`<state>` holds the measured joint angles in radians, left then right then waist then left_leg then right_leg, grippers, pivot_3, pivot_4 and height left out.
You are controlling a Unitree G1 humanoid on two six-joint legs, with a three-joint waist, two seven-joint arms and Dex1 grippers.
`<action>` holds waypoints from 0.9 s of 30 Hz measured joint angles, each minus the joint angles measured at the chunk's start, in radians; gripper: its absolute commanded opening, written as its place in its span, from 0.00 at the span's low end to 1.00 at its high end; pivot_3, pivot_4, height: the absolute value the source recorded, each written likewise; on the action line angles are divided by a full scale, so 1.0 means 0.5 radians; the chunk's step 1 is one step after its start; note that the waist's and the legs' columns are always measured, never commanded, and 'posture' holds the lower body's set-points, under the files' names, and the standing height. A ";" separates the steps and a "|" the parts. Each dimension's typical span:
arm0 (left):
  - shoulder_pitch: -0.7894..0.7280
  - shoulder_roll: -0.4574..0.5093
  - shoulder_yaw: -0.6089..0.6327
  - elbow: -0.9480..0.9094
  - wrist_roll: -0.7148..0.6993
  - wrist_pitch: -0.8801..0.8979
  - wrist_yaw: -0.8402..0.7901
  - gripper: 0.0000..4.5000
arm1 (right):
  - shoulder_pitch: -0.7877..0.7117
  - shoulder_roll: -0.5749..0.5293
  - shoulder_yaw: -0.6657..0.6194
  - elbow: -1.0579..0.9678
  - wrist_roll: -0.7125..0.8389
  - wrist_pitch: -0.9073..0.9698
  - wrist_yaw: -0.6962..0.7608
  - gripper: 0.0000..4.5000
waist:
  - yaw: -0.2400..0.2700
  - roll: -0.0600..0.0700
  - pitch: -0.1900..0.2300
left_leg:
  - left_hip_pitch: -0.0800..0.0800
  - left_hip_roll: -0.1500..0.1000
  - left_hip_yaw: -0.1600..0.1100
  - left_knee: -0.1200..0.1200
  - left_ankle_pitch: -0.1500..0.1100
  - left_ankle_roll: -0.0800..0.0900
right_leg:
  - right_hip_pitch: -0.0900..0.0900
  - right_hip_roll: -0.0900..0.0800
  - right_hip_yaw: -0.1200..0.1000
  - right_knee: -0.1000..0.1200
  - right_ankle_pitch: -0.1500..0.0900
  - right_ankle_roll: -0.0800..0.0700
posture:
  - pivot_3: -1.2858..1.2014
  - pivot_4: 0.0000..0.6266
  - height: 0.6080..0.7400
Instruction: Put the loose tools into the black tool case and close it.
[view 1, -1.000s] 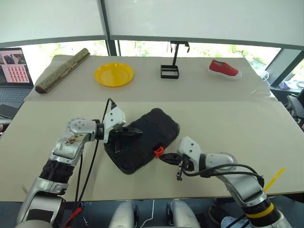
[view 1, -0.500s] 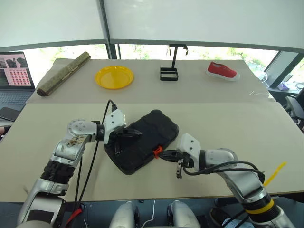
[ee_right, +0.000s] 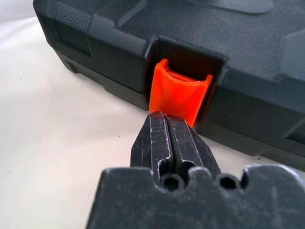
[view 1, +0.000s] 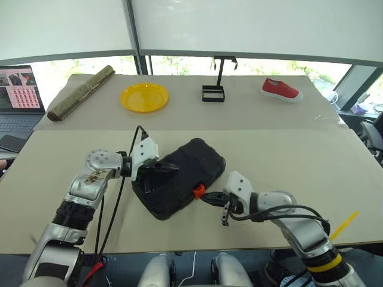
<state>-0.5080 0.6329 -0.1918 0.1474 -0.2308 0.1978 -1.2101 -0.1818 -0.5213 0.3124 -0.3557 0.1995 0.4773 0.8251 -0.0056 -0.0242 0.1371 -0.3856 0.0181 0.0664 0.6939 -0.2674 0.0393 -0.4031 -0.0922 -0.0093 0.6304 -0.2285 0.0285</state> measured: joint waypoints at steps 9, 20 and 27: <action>-0.011 0.000 -0.001 0.052 0.014 -0.028 -0.006 0.01 | -0.076 0.093 0.061 0.172 -0.088 -0.091 -0.002 0.00 | -0.014 0.002 -0.003 | 0.004 0.001 -0.001 -0.001 0.000 0.000 | 0.001 0.002 0.001 0.001 -0.002 -0.001 | 0.52 0.24 1.00; 0.098 -0.063 0.125 0.122 -0.045 -0.267 0.013 0.12 | -0.054 0.072 0.023 0.153 -0.068 -0.119 0.024 0.13 | -0.018 0.011 -0.007 | 0.003 0.003 0.000 -0.004 0.000 0.000 | -0.003 -0.001 0.003 0.001 -0.002 -0.004 | 0.52 0.24 1.00; 0.551 0.219 0.482 -0.207 -0.268 -0.261 -0.009 0.67 | 0.324 -0.272 -0.402 -0.165 0.155 -0.279 0.226 0.64 | -0.034 0.011 -0.006 | 0.004 0.002 0.002 -0.031 0.000 -0.001 | -0.010 -0.002 0.006 -0.006 -0.006 -0.009 | 0.52 0.24 1.00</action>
<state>-0.2325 0.7425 0.0494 0.0440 -0.3649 0.0672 -1.2145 -0.0199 -0.6576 0.1115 -0.4384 0.2770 0.3377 0.9384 -0.0228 -0.0185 0.1343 -0.3834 0.0191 0.0675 0.6784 -0.2675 0.0387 -0.4083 -0.0932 -0.0062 0.6272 -0.2313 0.0238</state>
